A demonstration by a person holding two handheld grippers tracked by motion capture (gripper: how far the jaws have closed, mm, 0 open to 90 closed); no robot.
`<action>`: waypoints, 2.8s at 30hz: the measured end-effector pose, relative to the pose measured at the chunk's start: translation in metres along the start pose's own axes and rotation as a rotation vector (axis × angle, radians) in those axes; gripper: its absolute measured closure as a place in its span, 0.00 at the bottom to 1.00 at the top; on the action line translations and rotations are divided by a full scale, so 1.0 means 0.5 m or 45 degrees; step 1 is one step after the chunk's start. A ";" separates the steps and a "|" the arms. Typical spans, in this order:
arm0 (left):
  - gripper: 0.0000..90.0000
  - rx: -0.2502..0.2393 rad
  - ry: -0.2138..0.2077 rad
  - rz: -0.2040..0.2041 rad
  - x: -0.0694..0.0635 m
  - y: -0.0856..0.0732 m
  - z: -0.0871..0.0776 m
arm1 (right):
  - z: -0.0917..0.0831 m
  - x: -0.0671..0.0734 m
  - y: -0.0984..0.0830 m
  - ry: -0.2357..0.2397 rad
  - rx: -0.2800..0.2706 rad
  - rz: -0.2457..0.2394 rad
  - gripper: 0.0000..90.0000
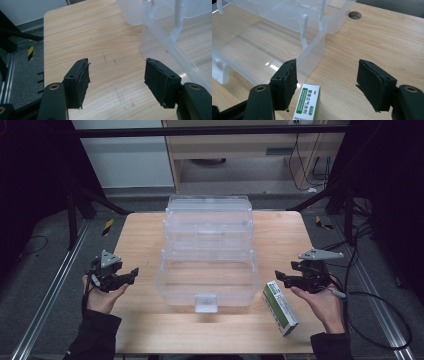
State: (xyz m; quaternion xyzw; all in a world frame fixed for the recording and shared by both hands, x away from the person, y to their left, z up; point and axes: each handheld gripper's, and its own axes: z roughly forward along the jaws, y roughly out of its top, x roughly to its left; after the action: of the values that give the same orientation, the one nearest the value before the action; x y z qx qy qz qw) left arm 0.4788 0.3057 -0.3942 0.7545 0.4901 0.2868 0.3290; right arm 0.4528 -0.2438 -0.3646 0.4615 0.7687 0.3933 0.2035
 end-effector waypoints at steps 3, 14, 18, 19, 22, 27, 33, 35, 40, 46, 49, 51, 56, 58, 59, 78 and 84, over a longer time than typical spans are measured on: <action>0.39 -0.007 0.002 -0.014 0.007 -0.002 -0.001 | -0.003 0.003 0.001 -0.006 0.047 -0.024 0.37; 0.38 0.001 0.005 -0.037 0.021 -0.007 0.003 | -0.005 0.016 0.001 0.009 0.188 -0.059 0.42; 0.38 0.007 0.003 -0.036 0.020 -0.007 0.006 | -0.005 0.020 -0.003 0.010 0.233 -0.074 0.43; 0.38 0.009 0.004 -0.034 0.019 -0.008 0.007 | -0.004 0.020 -0.004 0.012 0.239 -0.074 0.43; 0.37 0.017 0.000 -0.031 0.019 -0.009 0.010 | -0.003 0.021 -0.008 0.016 0.257 -0.069 0.43; 0.37 0.025 -0.005 -0.030 0.018 -0.010 0.014 | -0.005 0.023 -0.008 0.019 0.272 -0.074 0.43; 0.37 0.032 -0.007 -0.031 0.019 -0.011 0.016 | -0.006 0.026 -0.011 0.022 0.287 -0.073 0.42; 0.36 0.036 -0.006 -0.033 0.020 -0.011 0.018 | -0.002 0.027 -0.015 0.022 0.301 -0.068 0.42; 0.36 0.054 -0.010 -0.026 0.018 -0.013 0.024 | 0.007 0.037 -0.019 0.037 0.342 -0.079 0.42; 0.35 0.070 -0.004 -0.024 0.017 -0.015 0.028 | 0.005 0.050 -0.020 0.052 0.372 -0.108 0.42; 0.35 0.069 -0.002 -0.023 0.016 -0.014 0.028 | 0.004 0.057 -0.023 0.057 0.397 -0.119 0.42; 0.35 0.066 -0.008 -0.021 0.015 -0.013 0.028 | 0.003 0.061 -0.026 0.060 0.413 -0.123 0.42; 0.35 0.081 -0.012 -0.018 0.015 -0.017 0.035 | 0.000 0.064 -0.030 0.066 0.443 -0.118 0.42; 0.35 0.085 -0.011 -0.018 0.016 -0.017 0.035 | 0.001 0.063 -0.033 0.068 0.462 -0.110 0.42; 0.35 0.083 -0.011 -0.020 0.017 -0.017 0.035 | 0.002 0.064 -0.034 0.069 0.474 -0.101 0.43; 0.35 0.098 -0.013 -0.013 0.015 -0.018 0.039 | 0.013 0.071 -0.041 0.060 0.615 -0.056 0.50; 0.35 0.107 -0.010 -0.011 0.013 -0.019 0.040 | 0.011 0.073 -0.038 0.057 0.636 -0.046 0.53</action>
State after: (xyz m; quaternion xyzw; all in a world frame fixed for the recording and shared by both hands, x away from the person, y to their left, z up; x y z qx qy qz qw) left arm 0.4912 0.3103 -0.4134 0.7667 0.5035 0.2617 0.3002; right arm 0.4281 -0.2148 -0.3808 0.4748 0.8545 0.1976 0.0731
